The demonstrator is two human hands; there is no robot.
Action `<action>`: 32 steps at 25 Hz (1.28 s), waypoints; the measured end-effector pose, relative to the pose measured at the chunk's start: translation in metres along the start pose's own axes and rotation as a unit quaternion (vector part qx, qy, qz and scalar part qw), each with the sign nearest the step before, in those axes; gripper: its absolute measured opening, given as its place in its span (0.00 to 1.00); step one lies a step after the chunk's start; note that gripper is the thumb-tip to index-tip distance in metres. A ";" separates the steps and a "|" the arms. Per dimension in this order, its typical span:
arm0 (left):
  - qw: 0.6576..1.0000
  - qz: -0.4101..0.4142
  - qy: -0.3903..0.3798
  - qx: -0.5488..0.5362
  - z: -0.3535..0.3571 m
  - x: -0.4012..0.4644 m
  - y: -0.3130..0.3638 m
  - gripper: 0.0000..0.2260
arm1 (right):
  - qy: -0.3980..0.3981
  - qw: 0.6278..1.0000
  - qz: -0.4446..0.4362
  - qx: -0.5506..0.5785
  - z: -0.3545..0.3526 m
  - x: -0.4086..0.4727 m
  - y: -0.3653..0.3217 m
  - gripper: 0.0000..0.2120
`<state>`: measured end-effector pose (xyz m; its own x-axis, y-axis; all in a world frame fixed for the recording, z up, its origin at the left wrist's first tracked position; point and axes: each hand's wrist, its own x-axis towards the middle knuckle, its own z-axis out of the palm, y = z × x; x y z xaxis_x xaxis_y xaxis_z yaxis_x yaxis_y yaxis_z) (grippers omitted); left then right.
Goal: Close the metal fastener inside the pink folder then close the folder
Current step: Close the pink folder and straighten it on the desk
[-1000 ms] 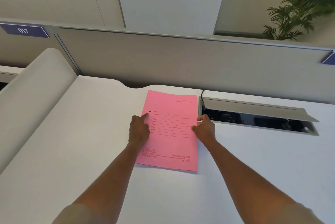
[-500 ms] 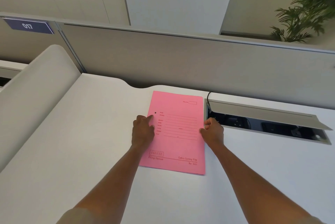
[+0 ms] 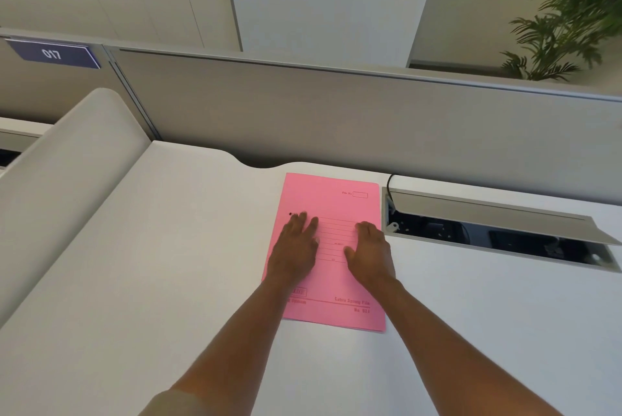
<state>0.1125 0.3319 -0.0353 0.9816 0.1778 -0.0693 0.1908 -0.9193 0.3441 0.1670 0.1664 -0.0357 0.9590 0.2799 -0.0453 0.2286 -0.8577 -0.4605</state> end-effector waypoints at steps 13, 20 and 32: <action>0.996 0.017 0.010 0.083 0.040 -0.005 -0.002 0.28 | -0.050 0.989 -0.060 -0.121 0.035 -0.014 0.020 0.34; 0.995 0.027 0.019 0.094 0.043 -0.005 -0.003 0.28 | -0.026 0.989 -0.062 -0.132 0.038 -0.016 0.023 0.34; 0.997 0.019 -0.006 0.076 0.036 -0.005 0.003 0.28 | -0.062 0.989 -0.052 -0.124 0.031 -0.015 0.019 0.34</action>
<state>0.1080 0.3159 -0.0677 0.9880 0.1373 -0.0711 0.1490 -0.9682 0.2011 0.1512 0.1594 -0.0710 0.9037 0.4092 -0.1258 0.3731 -0.8969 -0.2374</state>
